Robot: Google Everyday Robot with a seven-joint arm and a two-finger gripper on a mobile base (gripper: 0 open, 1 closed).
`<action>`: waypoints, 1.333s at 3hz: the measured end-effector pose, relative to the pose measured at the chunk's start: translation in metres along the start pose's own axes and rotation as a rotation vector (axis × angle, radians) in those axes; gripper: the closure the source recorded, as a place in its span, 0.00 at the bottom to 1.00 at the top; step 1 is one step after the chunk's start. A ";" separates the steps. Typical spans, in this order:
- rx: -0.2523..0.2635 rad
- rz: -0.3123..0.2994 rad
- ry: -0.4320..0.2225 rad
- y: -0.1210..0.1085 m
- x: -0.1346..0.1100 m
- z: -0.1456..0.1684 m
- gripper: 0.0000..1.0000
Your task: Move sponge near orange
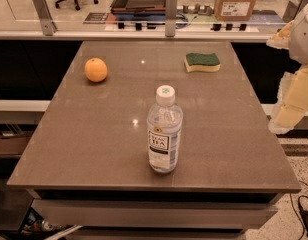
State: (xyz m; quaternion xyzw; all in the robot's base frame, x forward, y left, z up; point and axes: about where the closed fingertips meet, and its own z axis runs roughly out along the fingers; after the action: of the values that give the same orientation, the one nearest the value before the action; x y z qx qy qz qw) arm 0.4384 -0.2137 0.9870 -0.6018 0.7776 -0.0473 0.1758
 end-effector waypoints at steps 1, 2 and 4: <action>0.007 0.001 -0.008 -0.003 0.000 -0.001 0.00; 0.028 0.029 -0.065 -0.026 0.006 0.004 0.00; 0.079 0.110 -0.245 -0.087 0.020 0.027 0.00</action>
Offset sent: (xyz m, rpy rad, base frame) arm 0.0602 -0.0320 -0.0001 0.1587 -0.0744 -0.0374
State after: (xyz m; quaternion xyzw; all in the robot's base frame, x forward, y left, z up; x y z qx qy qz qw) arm 0.5230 -0.2523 0.9821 -0.5524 0.7795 0.0060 0.2953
